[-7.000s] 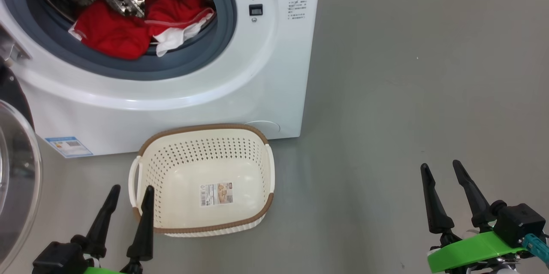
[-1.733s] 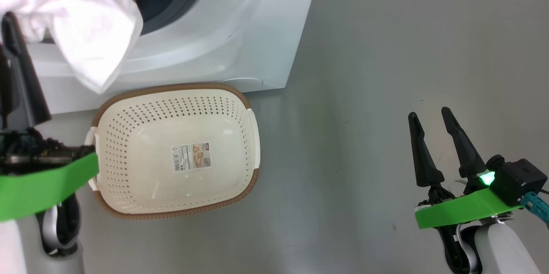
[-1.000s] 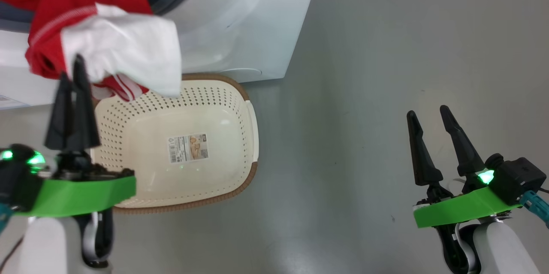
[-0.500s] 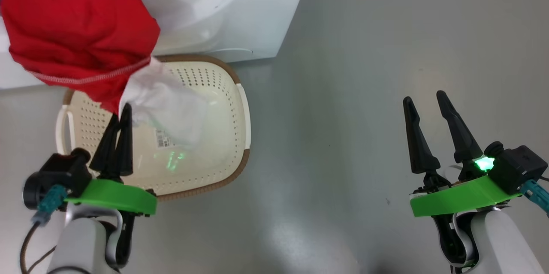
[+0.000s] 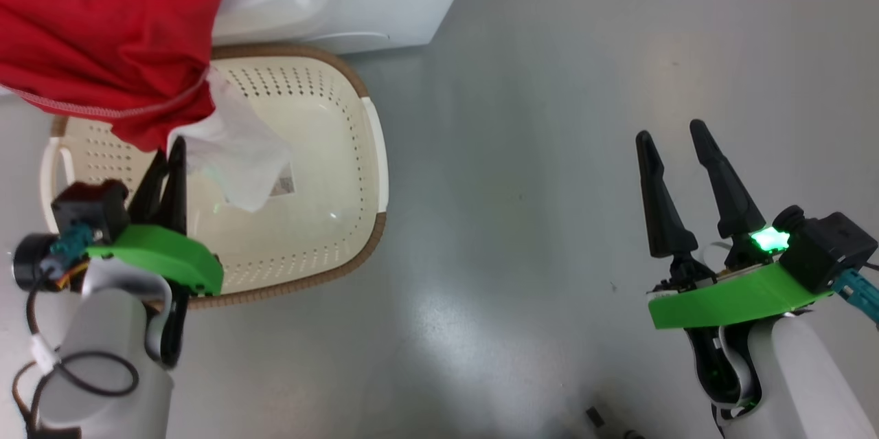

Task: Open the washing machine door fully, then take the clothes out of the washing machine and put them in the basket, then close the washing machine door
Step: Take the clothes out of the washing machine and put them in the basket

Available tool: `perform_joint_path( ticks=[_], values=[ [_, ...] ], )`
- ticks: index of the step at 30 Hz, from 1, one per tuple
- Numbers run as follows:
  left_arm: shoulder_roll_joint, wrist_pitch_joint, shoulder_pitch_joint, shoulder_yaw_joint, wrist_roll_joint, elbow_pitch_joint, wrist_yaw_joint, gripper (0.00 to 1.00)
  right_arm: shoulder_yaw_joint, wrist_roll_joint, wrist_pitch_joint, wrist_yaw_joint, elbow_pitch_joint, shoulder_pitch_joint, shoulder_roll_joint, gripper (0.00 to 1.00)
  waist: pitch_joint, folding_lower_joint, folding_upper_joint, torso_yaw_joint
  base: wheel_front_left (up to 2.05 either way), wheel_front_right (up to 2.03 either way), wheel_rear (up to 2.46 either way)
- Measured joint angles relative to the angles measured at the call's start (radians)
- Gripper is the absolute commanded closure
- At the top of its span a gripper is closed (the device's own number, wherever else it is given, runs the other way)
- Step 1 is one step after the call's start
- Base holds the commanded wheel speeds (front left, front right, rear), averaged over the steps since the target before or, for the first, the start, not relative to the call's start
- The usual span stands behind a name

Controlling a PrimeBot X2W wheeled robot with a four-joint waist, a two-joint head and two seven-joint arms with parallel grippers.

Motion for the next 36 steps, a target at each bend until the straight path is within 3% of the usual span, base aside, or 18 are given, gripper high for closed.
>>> perform_joint_path(
  ticks=[13, 15, 16, 18, 20, 21, 36],
  values=[
    [0.016, 0.0, -0.129, 0.007, 0.007, 0.123, 0.0, 1.0, 0.007, 0.0, 0.0, 0.0, -0.006, -0.035, 0.0, 0.0, 0.062, 0.0, 0.0, -0.008, 0.0, 0.0, 0.0],
    [0.015, 0.0, -0.129, 0.013, 0.008, 0.127, 0.0, 0.84, 0.007, 0.0, 0.0, 0.0, -0.005, -0.035, 0.0, 0.0, 0.059, 0.0, 0.0, -0.007, 0.0, 0.0, 0.0],
    [0.015, 0.0, -0.129, 0.014, 0.008, 0.127, 0.0, 0.59, 0.007, 0.0, 0.0, 0.0, -0.004, -0.035, 0.0, 0.0, 0.058, 0.0, 0.0, -0.006, 0.0, 0.0, 0.0],
    [0.012, 0.0, -0.129, 0.021, 0.007, 0.124, 0.0, 0.41, 0.006, 0.0, 0.0, 0.0, -0.003, -0.035, 0.0, 0.0, 0.054, -0.0001, 0.0, -0.003, 0.0, 0.0, 0.0],
    [0.006, 0.0, -0.128, 0.028, 0.006, 0.112, 0.0, 0.07, 0.005, 0.0, 0.0, 0.0, -0.002, -0.035, 0.0, 0.0, 0.051, 0.0, 0.0, 0.001, 0.0, 0.0, 0.0],
    [0.0, 0.0, -0.128, 0.031, 0.003, 0.105, 0.0, 0.0, 0.004, 0.0, 0.0, 0.0, -0.002, -0.035, 0.0, 0.0, 0.049, 0.0, 0.0, 0.003, 0.0, 0.0, 0.0],
    [-0.039, 0.0, -0.002, 0.053, -0.012, -0.117, 0.0, 0.0, -0.016, -0.014, 0.0, 0.0, 0.004, -0.035, -0.001, 0.0, 0.003, 0.0, -0.0001, 0.053, 0.0, 0.0, 0.0]
  ],
)
